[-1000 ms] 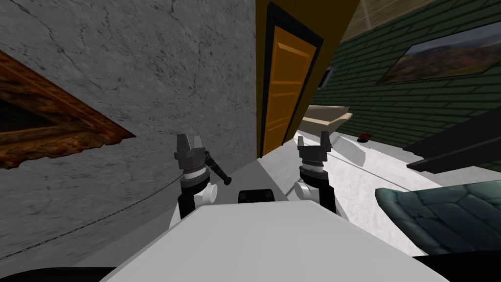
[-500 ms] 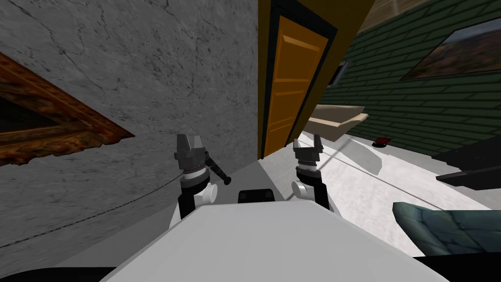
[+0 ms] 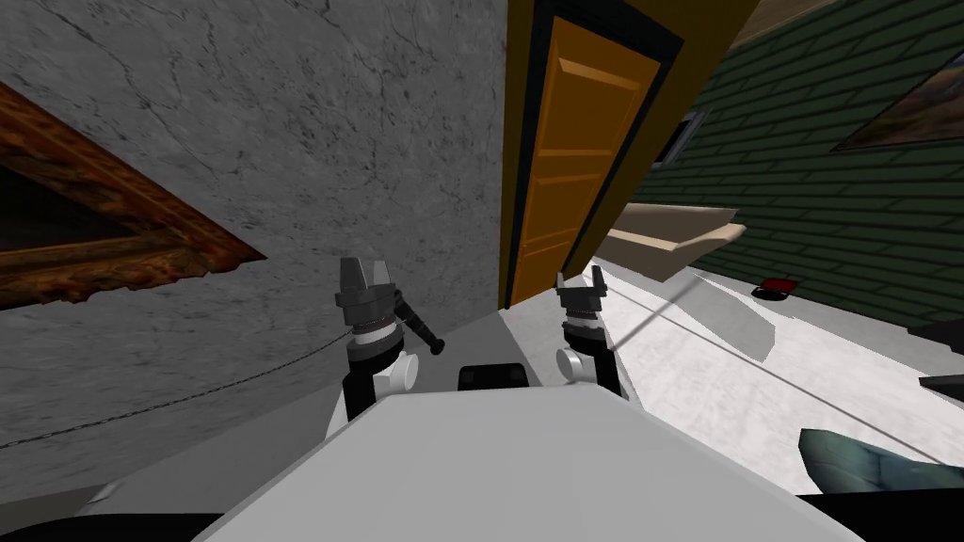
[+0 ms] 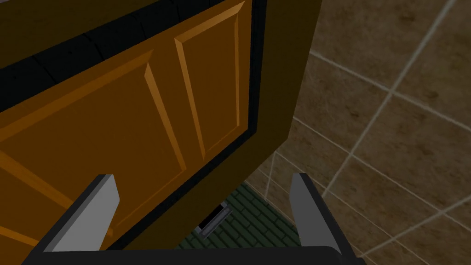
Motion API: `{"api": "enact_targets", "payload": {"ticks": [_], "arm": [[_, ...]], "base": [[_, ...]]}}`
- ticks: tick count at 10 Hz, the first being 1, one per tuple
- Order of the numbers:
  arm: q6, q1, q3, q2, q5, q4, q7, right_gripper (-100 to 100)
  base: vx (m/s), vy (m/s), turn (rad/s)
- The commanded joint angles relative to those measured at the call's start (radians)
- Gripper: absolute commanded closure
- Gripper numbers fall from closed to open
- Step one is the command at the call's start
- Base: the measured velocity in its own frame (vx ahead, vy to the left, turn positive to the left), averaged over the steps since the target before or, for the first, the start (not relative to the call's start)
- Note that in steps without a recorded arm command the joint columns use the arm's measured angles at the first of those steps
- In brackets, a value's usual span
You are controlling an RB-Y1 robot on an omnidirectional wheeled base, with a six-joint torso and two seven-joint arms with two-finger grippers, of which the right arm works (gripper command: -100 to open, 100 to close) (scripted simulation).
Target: Pull the door open
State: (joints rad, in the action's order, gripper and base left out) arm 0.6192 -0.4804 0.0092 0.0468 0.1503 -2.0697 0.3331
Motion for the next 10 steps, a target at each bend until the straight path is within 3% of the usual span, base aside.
{"api": "enact_targets", "payload": {"ticks": [1, 3, 9, 10], "arm": [[0.001, 0.021, 0.002, 0.01, 0.02, 0.044, 0.04, -100], [0.006, 0.03, 0.006, 0.015, 0.032, 0.071, 0.063, -100], [0.03, 0.079, 0.026, 0.042, 0.094, 0.218, 0.188, -100], [0.03, 0.079, 0.026, 0.042, 0.094, 0.22, 0.188, -100]], "base": [[0.071, -0.099, 0.14], [0.066, -0.087, 0.11], [0.054, -0.079, 0.134], [0.036, -0.069, 0.054]]}}
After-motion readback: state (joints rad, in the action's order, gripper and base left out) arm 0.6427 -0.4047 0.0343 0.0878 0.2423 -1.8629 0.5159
